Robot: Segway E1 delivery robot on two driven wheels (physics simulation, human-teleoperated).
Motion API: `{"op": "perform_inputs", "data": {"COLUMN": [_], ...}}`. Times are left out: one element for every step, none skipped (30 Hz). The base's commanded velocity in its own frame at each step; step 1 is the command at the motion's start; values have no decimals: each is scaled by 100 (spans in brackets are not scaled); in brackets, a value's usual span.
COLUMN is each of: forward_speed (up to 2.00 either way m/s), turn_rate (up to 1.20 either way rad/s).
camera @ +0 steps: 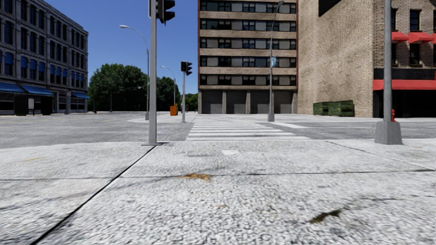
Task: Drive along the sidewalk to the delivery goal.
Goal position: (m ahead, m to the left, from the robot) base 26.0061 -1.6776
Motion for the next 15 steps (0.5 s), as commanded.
{"op": "perform_inputs", "data": {"forward_speed": [200,200,200,200,200,200,200,200,200,200,200,200,200,200,200], "turn_rate": [0,-13,-20,-22,-22,-23,-23,-23,-23,-23,-23,-23,-23,-13,-13]}}
